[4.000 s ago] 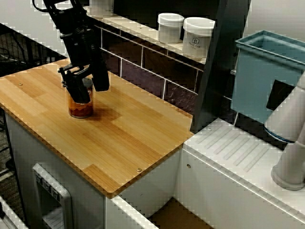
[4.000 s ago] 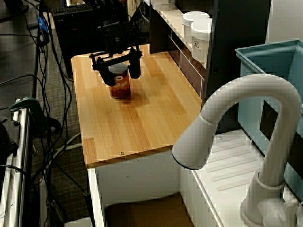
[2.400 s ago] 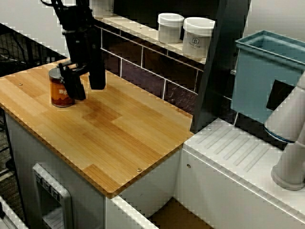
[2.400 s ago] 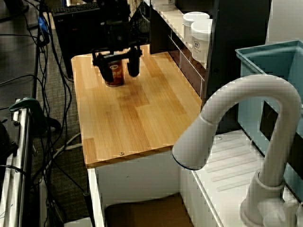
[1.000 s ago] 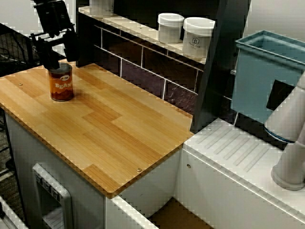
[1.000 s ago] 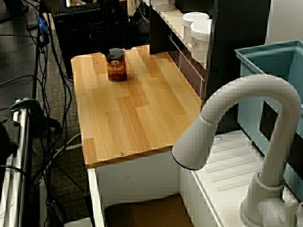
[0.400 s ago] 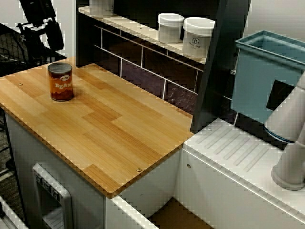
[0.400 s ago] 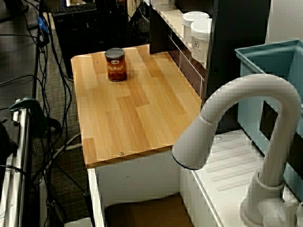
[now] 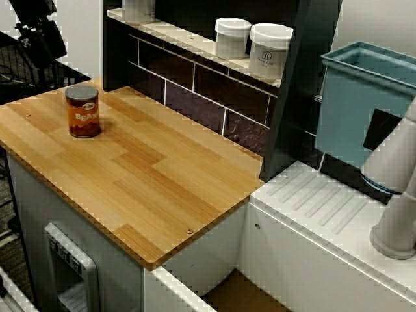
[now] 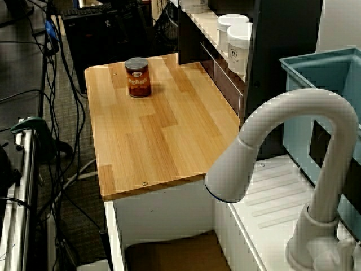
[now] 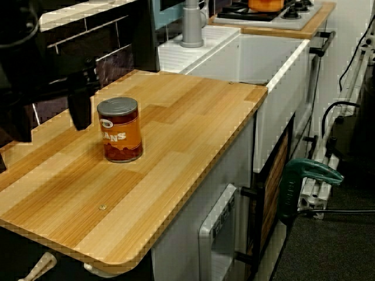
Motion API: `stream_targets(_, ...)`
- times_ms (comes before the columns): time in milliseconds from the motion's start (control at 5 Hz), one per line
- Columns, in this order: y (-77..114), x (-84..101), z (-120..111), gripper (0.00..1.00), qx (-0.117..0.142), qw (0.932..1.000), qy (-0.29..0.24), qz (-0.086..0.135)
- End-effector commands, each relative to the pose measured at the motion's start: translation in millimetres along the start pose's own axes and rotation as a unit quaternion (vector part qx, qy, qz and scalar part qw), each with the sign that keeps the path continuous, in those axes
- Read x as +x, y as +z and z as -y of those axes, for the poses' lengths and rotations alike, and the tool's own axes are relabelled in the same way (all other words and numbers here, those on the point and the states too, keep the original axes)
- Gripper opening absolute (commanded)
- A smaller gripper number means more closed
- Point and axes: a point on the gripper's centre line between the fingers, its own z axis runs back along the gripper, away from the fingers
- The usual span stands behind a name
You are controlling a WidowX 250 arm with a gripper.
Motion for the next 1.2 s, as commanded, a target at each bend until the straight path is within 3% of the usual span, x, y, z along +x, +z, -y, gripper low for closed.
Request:
stream_targets(0, 11.4, -16.9, -12, 1.00, 0.062, 0.9939, 0.083, 0.036)
stream_targets(200, -8.7, -16.2, 4, 1.00, 0.124, 0.9835, 0.125, 0.042)
stream_targets(600, -21.7, -9.0, 10, 1.00, 0.130, 0.9746, 0.176, 0.048)
stream_targets(1000, -27.2, 11.2, 5, 1.00, 0.127, 0.9706, 0.198, 0.053)
